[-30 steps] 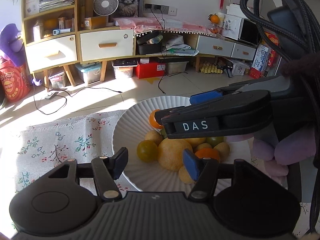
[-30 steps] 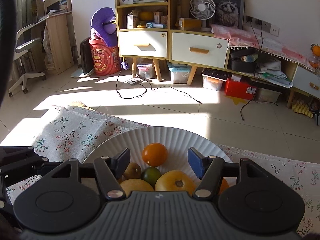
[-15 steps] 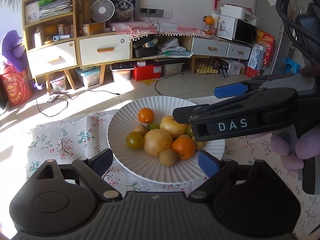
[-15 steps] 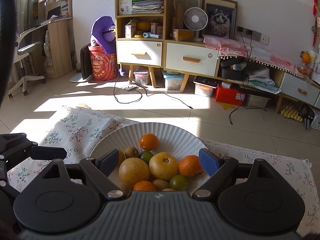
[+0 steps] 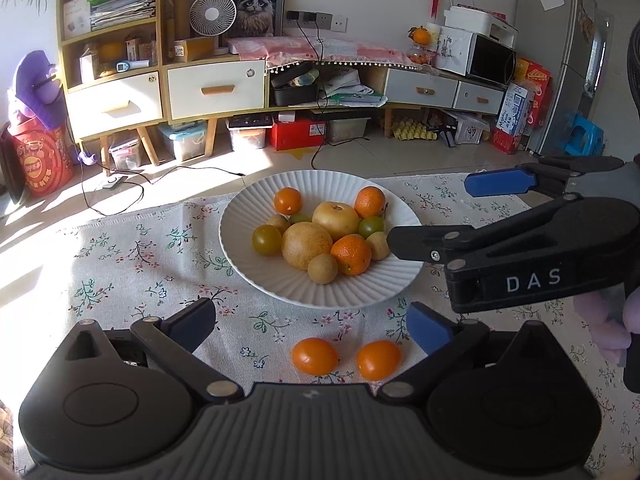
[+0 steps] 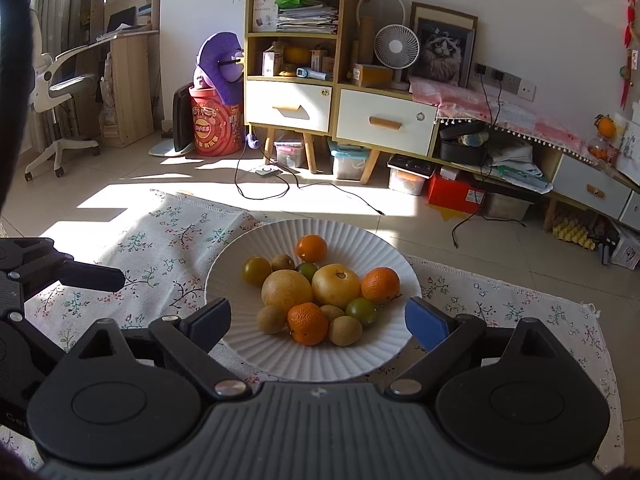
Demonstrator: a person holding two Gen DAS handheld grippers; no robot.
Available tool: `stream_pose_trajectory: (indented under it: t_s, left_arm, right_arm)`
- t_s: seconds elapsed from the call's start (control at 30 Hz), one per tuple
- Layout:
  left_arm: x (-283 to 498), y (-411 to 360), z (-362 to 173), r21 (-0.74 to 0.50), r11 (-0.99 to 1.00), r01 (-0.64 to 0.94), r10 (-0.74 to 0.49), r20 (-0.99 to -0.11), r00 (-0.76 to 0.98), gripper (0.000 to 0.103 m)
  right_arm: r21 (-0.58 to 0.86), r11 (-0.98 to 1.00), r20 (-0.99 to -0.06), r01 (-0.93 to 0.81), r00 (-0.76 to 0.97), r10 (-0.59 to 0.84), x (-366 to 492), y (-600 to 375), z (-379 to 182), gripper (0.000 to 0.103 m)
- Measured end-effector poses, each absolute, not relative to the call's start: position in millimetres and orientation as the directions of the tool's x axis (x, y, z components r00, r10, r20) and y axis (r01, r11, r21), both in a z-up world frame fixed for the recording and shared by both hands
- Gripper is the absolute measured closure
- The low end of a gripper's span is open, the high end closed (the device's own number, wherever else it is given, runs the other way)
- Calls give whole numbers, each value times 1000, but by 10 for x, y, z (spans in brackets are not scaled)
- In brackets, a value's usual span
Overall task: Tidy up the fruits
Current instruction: 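Withdraw both grippers from the plate toward the last two orange fruits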
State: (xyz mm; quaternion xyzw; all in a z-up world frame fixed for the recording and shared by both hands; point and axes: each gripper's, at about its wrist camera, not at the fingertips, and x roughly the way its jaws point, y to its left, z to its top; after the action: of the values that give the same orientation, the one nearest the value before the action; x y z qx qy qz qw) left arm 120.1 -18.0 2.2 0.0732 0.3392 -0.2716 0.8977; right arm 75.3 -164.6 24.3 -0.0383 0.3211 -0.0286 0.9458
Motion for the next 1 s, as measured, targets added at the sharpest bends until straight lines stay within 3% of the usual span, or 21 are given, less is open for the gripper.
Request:
stream_pose_trajectory:
  t_s: [0.8, 1.0]
  left_arm:
    - [799, 88, -130, -26, 841, 540, -412, -679, 608, 9]
    - [771, 137, -205, -32, 846, 532, -410, -676, 612, 9]
  right_arm:
    - [-45, 999, -598, 25, 800, -47, 152, -1607, 114, 1]
    - [-89, 996, -610, -13, 791, -45, 49, -1540, -31, 1]
